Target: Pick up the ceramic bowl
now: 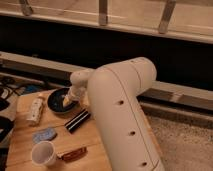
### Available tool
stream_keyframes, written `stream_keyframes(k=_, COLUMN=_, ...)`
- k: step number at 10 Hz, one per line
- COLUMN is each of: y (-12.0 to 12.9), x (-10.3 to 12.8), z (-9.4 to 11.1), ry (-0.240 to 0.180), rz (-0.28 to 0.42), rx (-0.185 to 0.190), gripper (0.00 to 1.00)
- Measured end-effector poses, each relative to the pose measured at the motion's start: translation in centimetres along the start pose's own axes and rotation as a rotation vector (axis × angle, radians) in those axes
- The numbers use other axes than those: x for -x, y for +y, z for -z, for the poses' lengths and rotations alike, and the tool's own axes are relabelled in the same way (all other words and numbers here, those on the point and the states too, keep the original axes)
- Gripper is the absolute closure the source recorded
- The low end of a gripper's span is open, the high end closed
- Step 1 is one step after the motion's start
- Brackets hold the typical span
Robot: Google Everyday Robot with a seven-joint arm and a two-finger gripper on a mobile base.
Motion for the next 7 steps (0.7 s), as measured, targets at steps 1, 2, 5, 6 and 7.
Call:
stream_keyframes(k=1, y=0.0, x=-0.3, z=-0.3, ry=0.005, rz=-0.003, rx=-0.003, gripper=0.62)
stream_keyframes(k=2, y=0.0, x=-0.4, z=-0.3, ry=0.005, rz=-0.004, rx=-0.004, gripper=0.72)
stream_keyframes(k=5, y=-0.2, x=-0.2, z=-0.5, ry=0.012, rz=-0.005, rx=-0.006, gripper=0.87)
stream_keyframes(k=6, y=-0.3, x=-0.2, z=0.0, ry=0.008, rz=-0.001, rx=0.003, gripper=0.87)
stream_keyframes(k=7, y=-0.4, x=0.2, z=1.1, ry=-0.008, rz=0.000, rx=0.012, gripper=0.87)
